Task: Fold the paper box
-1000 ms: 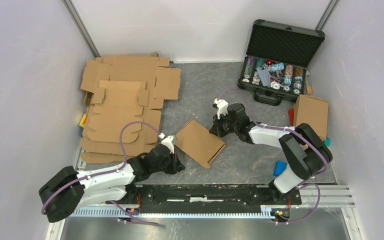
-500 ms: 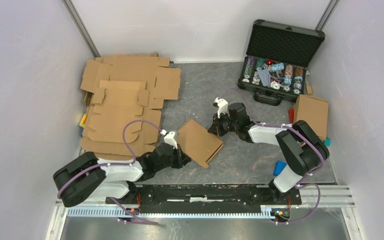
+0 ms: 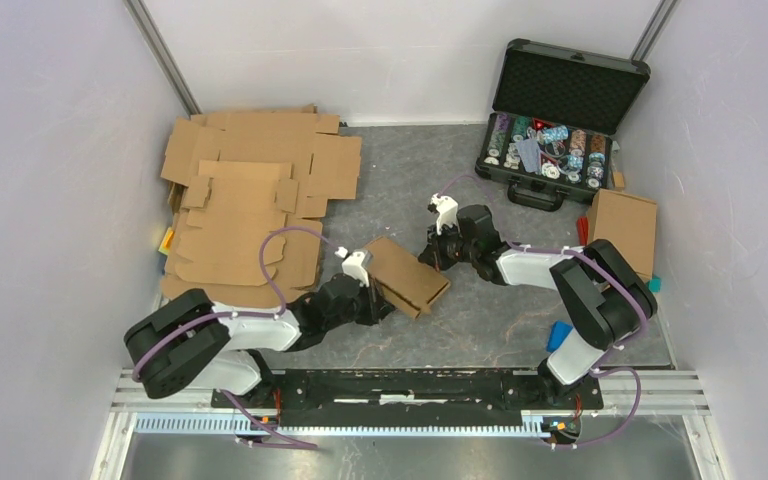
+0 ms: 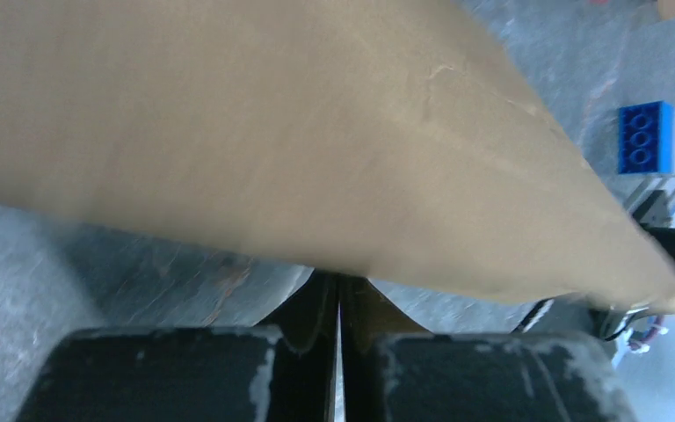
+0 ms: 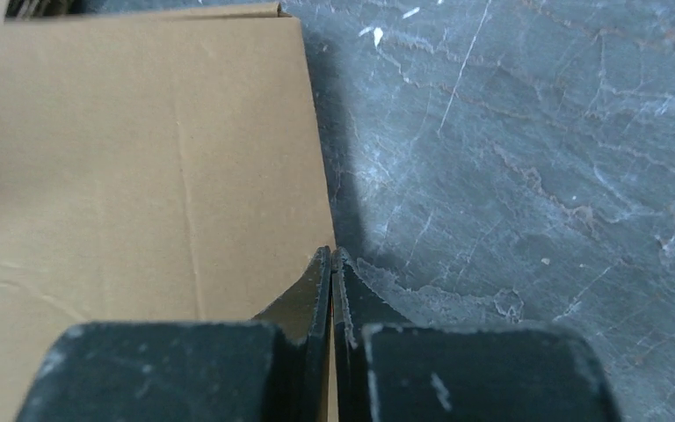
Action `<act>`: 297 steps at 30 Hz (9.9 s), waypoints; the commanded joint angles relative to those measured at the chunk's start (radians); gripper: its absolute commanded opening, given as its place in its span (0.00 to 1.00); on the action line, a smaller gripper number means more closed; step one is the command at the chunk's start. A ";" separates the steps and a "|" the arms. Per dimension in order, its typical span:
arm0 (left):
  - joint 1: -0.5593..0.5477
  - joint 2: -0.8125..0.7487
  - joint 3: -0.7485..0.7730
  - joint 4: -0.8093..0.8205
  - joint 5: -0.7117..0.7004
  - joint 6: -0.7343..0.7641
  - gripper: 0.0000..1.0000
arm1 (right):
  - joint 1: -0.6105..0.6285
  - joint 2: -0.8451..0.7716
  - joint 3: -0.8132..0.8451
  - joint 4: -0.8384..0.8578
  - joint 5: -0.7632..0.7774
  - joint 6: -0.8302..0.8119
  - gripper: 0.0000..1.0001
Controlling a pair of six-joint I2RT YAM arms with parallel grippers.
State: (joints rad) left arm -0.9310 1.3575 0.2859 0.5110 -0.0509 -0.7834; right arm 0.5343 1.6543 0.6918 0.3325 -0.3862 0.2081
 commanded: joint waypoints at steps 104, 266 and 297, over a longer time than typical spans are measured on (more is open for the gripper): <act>0.095 -0.142 0.283 -0.223 0.119 0.103 0.12 | 0.140 -0.471 0.042 -0.433 0.280 -0.012 0.44; 0.288 -0.469 0.199 -0.478 0.160 0.263 0.40 | 0.416 -0.406 0.245 -0.821 0.413 -0.213 0.36; 0.230 -0.309 0.276 -0.240 0.272 0.465 0.52 | 0.415 -0.508 0.126 -0.895 0.335 -0.243 0.33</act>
State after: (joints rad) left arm -0.6983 1.0351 0.5098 0.2279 0.2153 -0.3820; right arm 0.9485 1.1580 0.8265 -0.5362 -0.0425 -0.0280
